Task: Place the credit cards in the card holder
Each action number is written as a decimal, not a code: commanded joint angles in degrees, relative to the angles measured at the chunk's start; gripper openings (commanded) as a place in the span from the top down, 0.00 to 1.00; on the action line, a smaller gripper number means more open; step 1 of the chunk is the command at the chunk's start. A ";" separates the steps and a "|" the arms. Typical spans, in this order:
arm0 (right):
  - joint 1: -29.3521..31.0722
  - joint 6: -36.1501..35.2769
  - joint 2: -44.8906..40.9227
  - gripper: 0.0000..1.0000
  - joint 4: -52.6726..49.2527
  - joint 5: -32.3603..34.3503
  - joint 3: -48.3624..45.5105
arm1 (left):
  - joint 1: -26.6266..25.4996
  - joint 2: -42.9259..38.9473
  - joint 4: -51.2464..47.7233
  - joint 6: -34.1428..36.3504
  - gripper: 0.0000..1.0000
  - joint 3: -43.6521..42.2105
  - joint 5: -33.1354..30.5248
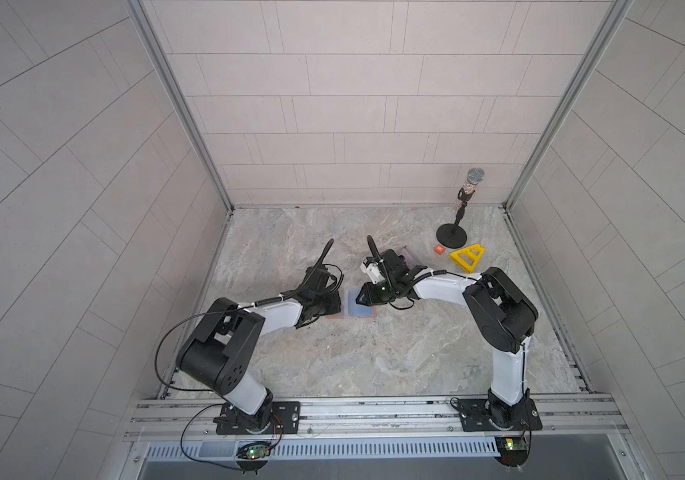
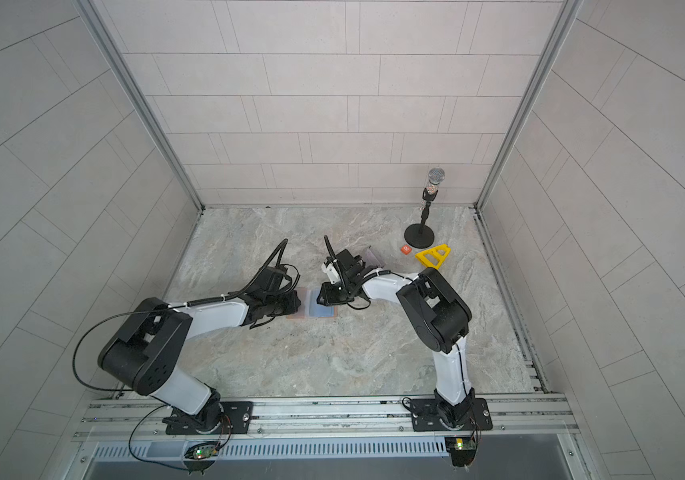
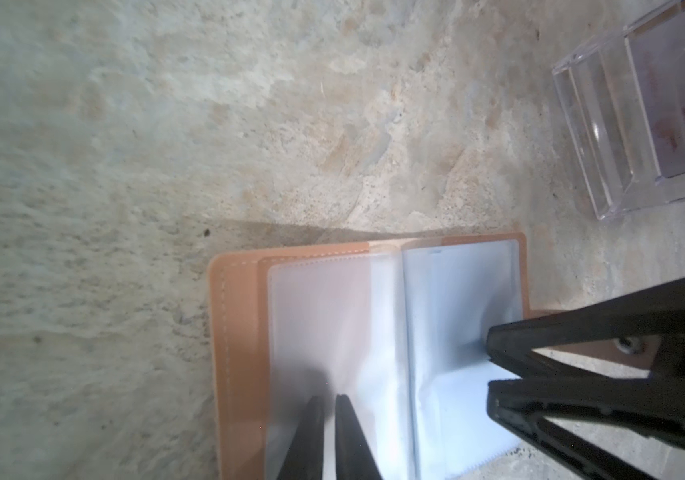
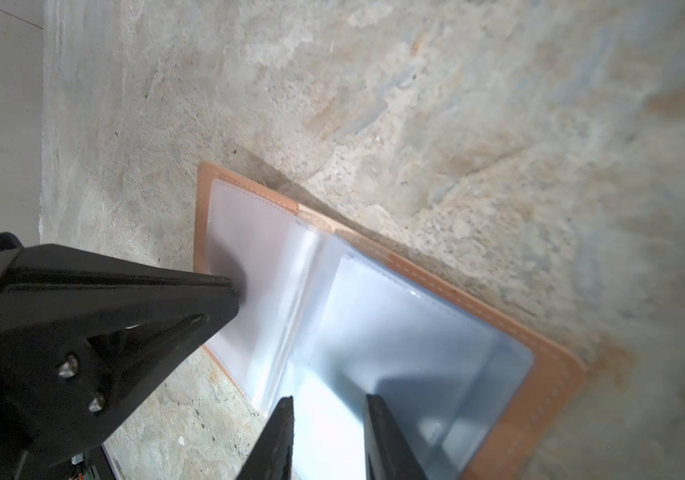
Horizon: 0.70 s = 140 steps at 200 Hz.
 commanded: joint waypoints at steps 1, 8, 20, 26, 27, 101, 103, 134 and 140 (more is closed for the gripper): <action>-0.23 -0.52 -3.96 0.68 -1.34 -1.00 -0.48 | 0.27 -2.84 -5.07 1.66 0.85 1.43 1.71; -0.30 -0.44 -4.60 0.67 -1.16 -1.32 -0.53 | 0.23 -3.68 -5.58 1.88 0.84 1.79 2.18; -0.24 -0.29 -5.60 0.67 -1.06 -1.51 -0.47 | 0.23 -4.92 -6.32 2.33 0.83 2.45 2.99; -0.23 -0.28 -6.04 0.66 -1.02 -1.68 -0.51 | 0.25 -5.46 -6.73 2.38 0.82 2.74 3.40; -0.22 -0.31 -6.13 0.66 -1.04 -1.73 -0.53 | 0.24 -5.54 -6.81 2.38 0.82 2.80 3.49; -0.39 -1.21 -10.59 0.63 -2.61 0.06 -0.62 | 0.26 -8.90 -8.11 2.46 0.74 5.85 7.43; -0.44 -1.22 -10.85 0.63 -2.64 0.33 -0.68 | 0.26 -9.01 -8.12 2.51 0.74 5.90 7.55; -2.47 -2.63 -14.09 0.62 -3.77 3.06 -1.85 | 0.25 -10.09 -8.55 3.08 0.71 6.99 8.88; -3.18 -3.07 -14.34 0.62 -4.60 2.97 -1.70 | 0.23 -10.12 -8.72 3.16 0.71 7.28 9.36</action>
